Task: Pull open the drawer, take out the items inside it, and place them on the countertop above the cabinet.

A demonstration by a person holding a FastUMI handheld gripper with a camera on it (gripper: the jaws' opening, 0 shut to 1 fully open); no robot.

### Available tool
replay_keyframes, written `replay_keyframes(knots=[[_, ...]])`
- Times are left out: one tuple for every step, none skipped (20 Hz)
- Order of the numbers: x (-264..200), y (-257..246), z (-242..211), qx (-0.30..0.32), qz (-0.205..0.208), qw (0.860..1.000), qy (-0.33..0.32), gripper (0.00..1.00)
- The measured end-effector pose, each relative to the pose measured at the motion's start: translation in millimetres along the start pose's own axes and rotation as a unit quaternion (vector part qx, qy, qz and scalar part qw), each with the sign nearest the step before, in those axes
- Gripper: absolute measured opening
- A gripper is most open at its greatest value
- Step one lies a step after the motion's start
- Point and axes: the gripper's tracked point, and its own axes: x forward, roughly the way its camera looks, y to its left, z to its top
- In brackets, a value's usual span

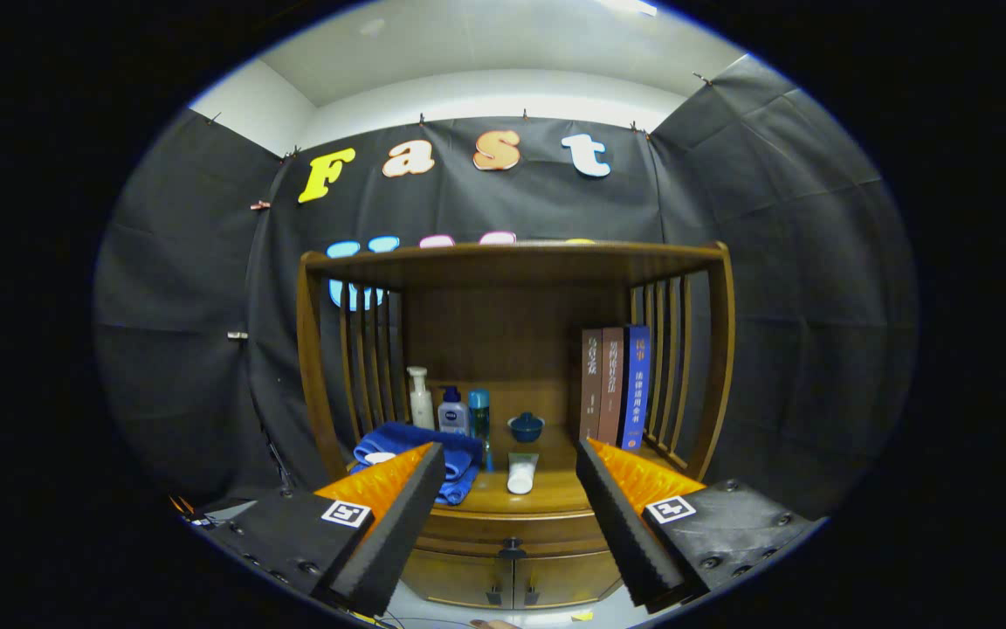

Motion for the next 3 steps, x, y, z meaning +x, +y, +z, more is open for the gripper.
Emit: replay_keyframes(knots=[[-4.3, 0.0, 2.9, -0.001, 0.000, 1.000, -0.002, 0.99], [-7.4, 1.5, 9.8, -0.001, -0.001, 1.000, -0.002, 0.99], [-10.2, 2.0, 9.7, 0.000, 0.000, 1.000, -0.001, 0.99]])
